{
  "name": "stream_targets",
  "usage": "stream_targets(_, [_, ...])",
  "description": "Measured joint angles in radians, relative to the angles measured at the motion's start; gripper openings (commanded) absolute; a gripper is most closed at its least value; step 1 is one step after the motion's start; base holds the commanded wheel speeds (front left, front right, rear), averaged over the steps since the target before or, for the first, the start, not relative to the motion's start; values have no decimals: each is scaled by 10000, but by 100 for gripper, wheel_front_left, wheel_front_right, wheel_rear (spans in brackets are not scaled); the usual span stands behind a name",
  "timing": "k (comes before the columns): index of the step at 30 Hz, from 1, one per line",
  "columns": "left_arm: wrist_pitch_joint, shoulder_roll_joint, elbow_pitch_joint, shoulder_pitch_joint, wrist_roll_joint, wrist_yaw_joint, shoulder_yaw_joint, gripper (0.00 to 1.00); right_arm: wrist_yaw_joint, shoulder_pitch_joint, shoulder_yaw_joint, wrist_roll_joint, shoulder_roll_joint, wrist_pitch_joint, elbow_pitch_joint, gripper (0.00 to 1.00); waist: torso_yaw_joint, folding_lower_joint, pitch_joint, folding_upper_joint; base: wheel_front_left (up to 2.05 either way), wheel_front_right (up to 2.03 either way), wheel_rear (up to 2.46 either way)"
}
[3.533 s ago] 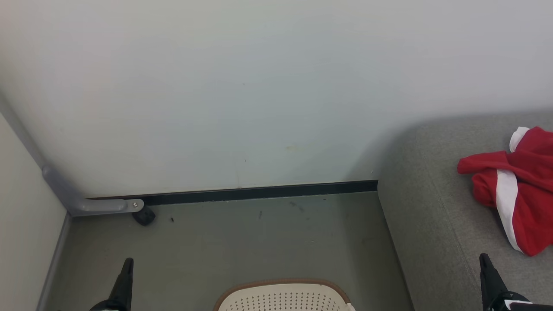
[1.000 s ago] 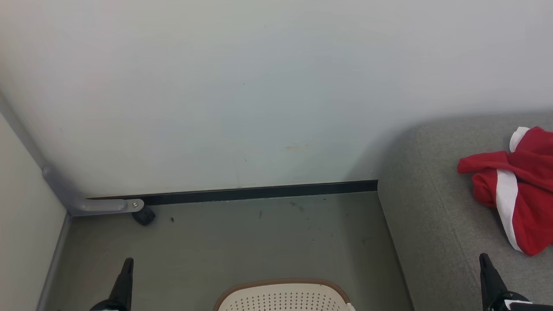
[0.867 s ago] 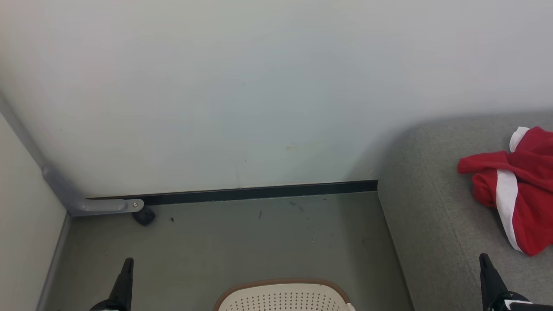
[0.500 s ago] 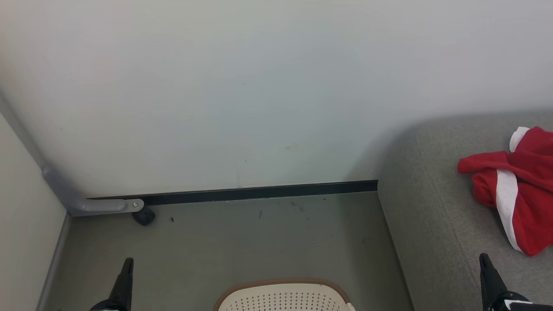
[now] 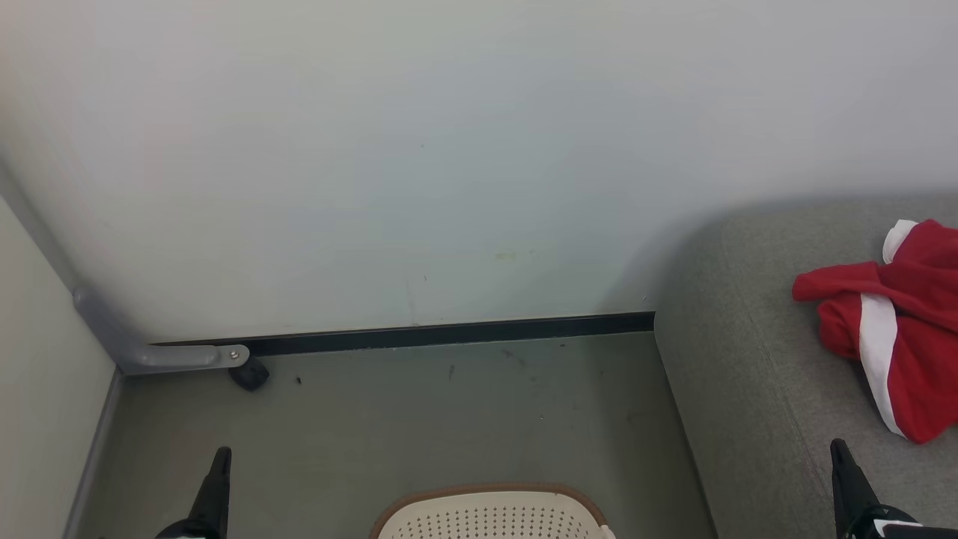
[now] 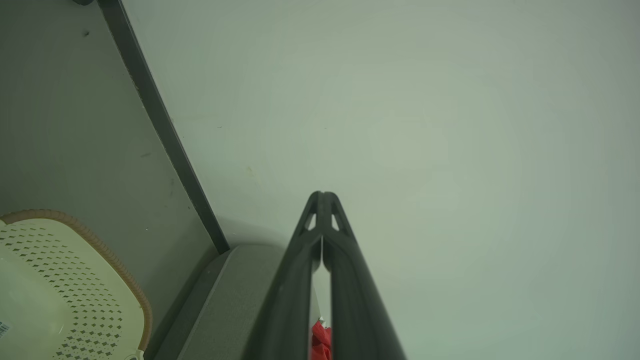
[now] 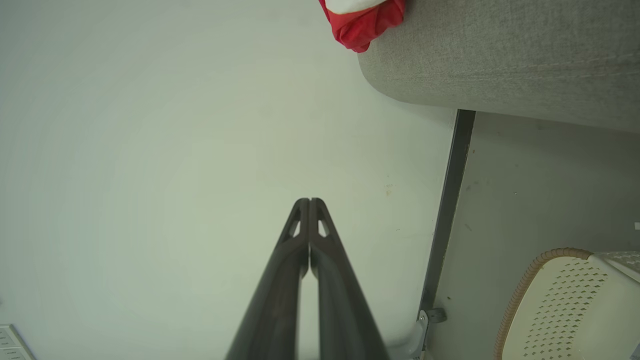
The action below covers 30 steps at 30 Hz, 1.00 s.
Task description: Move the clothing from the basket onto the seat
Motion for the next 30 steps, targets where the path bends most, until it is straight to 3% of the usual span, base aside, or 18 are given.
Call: stream_targets(30, [0,0,-2,0,0,0,0,0,2,0,0,0,0,0,-2,0,0,0,0,0,0,0,0])
